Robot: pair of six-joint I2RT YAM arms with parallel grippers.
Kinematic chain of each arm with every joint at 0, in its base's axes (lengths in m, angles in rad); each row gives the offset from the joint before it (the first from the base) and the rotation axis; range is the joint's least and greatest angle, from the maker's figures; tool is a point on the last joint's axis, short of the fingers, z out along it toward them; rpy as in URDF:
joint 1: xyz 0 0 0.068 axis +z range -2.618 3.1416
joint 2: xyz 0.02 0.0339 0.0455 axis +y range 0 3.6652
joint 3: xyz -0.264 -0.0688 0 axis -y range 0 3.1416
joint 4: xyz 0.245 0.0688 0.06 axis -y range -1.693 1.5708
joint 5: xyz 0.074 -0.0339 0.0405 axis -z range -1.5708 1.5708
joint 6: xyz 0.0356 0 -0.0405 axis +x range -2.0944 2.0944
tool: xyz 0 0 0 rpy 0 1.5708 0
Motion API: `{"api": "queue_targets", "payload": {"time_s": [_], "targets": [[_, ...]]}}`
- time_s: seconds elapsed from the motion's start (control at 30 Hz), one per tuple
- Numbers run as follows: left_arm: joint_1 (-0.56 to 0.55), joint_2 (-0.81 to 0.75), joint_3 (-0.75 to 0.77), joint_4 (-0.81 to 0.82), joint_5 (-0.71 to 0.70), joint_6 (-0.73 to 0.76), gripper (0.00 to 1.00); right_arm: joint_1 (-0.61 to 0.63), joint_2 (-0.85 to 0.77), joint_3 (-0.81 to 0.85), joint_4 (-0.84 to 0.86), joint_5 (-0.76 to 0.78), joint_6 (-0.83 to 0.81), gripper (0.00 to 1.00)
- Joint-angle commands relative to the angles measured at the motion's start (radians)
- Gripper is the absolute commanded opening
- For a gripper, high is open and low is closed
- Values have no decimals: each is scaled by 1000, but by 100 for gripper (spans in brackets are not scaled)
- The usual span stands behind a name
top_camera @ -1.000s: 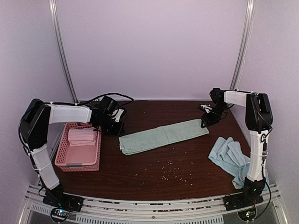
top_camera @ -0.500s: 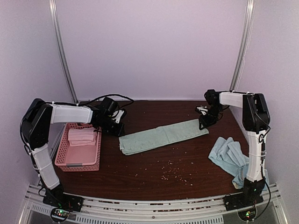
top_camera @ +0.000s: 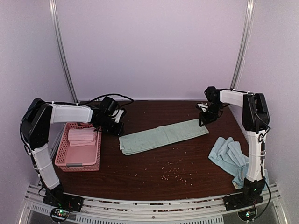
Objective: Roll the towels
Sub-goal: Pick up the towel from the center of the board.
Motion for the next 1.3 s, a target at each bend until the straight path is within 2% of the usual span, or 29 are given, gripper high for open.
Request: {"api": "queue_targets", "payload": {"time_s": [0.0, 0.23, 0.4, 0.63, 0.83, 1.0, 1.13, 1.27], "targets": [[7, -12, 18, -18, -31, 2, 13, 4, 65, 40, -18, 47, 12, 43], [7, -43, -7, -15, -54, 0, 13, 7, 81, -4, -11, 51, 4, 38], [8, -34, -3, -17, -63, 1, 13, -15, 67, -17, -5, 62, 3, 19], [7, -27, 15, -9, -33, 0, 13, -96, 28, 124, -48, 59, -5, 1], [6, -8, 9, -2, 17, -7, 14, -129, 3, 212, -88, 24, -10, 0], [2, 14, 6, 6, 71, 0, 13, -124, -25, 231, -111, -106, -22, 0], [-15, 35, 25, 6, 92, 6, 11, -82, -51, 219, -131, -244, -38, 0], [-31, 59, 35, 4, 108, 6, 11, -17, -79, 195, -134, -313, -28, 0]]}}
